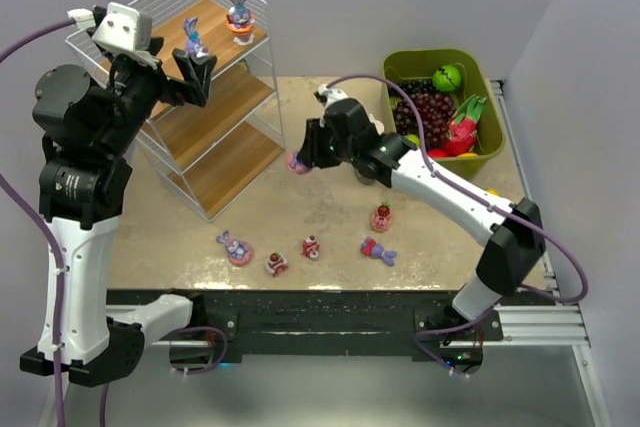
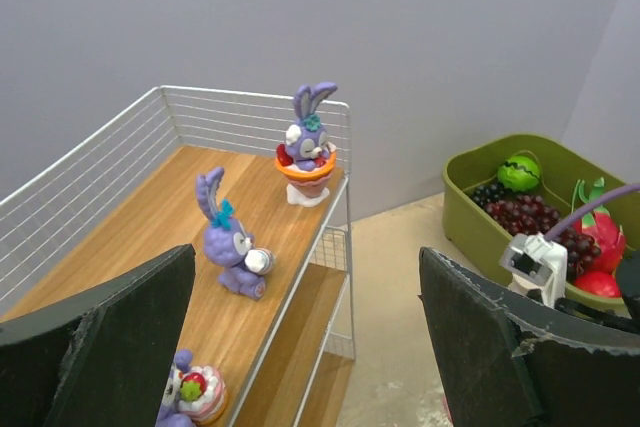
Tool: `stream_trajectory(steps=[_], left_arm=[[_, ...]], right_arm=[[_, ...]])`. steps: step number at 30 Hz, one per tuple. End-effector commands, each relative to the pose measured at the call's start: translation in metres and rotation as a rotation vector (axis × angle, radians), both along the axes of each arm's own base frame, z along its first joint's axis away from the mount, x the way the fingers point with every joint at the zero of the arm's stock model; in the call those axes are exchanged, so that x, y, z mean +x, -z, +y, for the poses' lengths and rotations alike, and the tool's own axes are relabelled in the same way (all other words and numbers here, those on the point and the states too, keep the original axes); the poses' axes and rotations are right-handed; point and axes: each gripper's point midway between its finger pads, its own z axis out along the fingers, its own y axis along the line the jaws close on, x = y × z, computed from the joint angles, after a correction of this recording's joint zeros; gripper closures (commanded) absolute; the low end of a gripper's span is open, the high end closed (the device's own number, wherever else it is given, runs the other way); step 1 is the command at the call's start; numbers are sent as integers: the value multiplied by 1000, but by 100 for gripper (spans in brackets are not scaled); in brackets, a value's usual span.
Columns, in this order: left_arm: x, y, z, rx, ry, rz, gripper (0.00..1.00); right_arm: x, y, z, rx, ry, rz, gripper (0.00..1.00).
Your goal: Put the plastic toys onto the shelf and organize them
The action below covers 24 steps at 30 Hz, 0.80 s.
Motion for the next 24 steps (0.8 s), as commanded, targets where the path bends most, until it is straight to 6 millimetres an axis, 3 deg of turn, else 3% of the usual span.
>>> stream_trajectory(steps=[1,3,4,5,6,7,9,10,16,19,24], left_arm=[[-15,-37,13,-60,-59,-120,3],[-20,-41,13,-64,-55,-140,3],[-21,-42,14,-66,-56,-144,3],[-21,-42,14,-65,-55,-144,3],[-23,-43,14,-66,-55,-149,3],[-24,-44,15,-66,-60,-150,3],[-27,-46,17,-68,-66,-161,3],[-27,-47,17,-67,-68,-167,3],[-31,-53,20,-82,-78,-186,3],[-32,-54,20,-87,-75,-189,3],[-32,-51,20,-88,-79,-184,3]], right_arm=[[34,-65,25,118,91,-74,100],[46,-62,37,123,96,-62,100],[51,-81,43,155,98,-89,100],[55,-85,47,167,105,-91,100],[61,-77,52,153,111,-78,100],[66,-92,55,178,120,-101,100],[74,-92,63,189,131,-98,100],[78,-108,66,220,132,-121,100],[103,-137,82,277,185,-181,100],[111,-146,83,306,217,-201,100],[122,-144,89,335,247,-212,100]])
